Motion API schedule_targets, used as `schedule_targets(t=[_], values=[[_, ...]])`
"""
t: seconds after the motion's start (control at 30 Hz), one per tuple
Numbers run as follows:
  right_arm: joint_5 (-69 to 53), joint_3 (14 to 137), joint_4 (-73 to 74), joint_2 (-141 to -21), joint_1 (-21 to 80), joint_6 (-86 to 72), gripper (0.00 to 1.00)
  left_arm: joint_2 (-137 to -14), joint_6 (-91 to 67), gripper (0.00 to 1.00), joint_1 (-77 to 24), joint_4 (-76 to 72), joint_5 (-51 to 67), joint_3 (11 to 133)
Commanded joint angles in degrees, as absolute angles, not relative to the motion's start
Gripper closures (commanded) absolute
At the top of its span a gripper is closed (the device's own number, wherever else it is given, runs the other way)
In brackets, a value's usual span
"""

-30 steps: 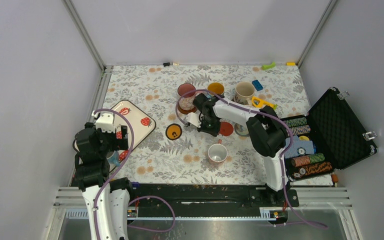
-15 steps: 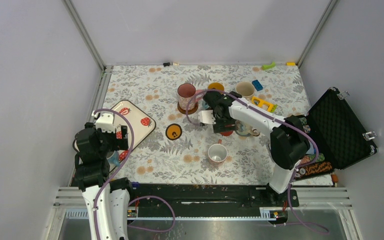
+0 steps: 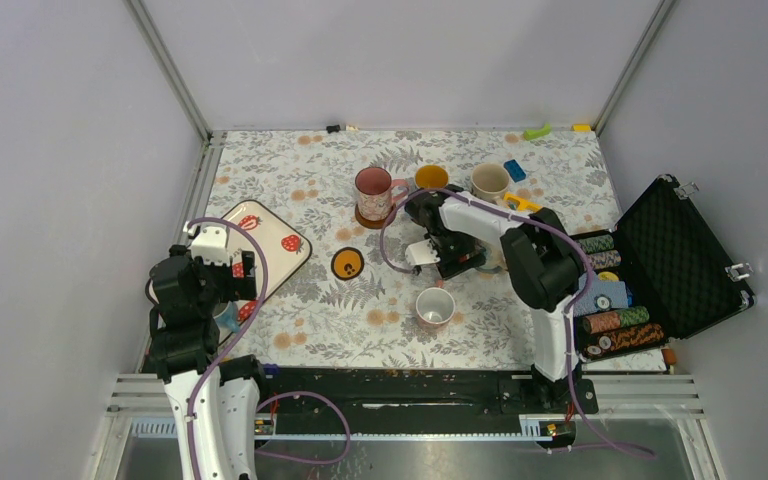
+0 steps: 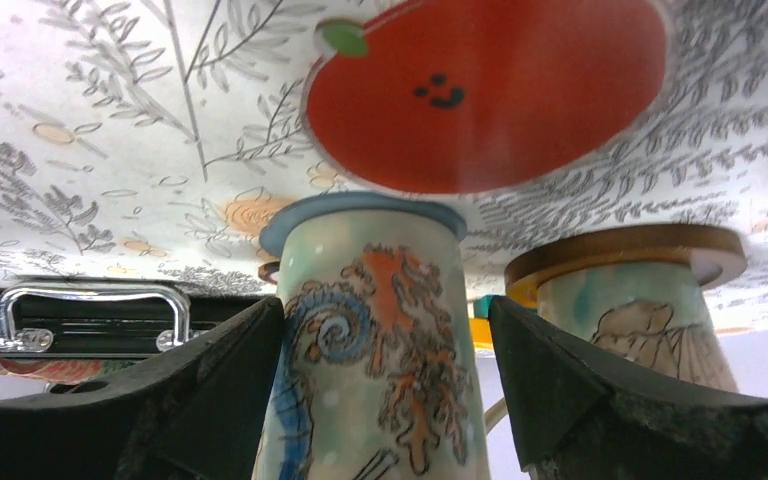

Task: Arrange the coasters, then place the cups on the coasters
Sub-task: Move the coaster to the center of the board.

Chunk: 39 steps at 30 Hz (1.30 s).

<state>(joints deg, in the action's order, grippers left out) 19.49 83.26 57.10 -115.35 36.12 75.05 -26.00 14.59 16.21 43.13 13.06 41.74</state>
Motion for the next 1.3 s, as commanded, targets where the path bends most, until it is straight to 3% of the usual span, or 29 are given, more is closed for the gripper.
schedule_targets(t=[0.0, 0.47, 0.57, 0.97, 1.27], values=[[19.5, 87.89, 58.02, -118.99, 35.68, 78.05, 0.18, -26.7, 14.26, 0.02, 16.56, 40.34, 12.83, 42.03], [11.83, 88.98, 56.15, -123.48, 35.67, 77.52, 0.21, -27.24, 14.2, 0.01, 16.52, 40.11, 12.51, 41.95], [10.05, 89.46, 57.18, -124.18, 35.68, 77.41, 0.31, -27.32, 14.2, 0.01, 16.52, 40.1, 12.31, 41.94], [6.21, 84.46, 52.59, -121.96, 39.02, 73.76, 0.34, -27.29, 14.06, 0.02, 16.52, 40.12, 12.19, 42.03], [2.96, 87.81, 51.85, -122.67, 42.56, 68.91, 0.34, -26.59, 14.07, 0.01, 16.5, 40.11, 12.03, 41.84]])
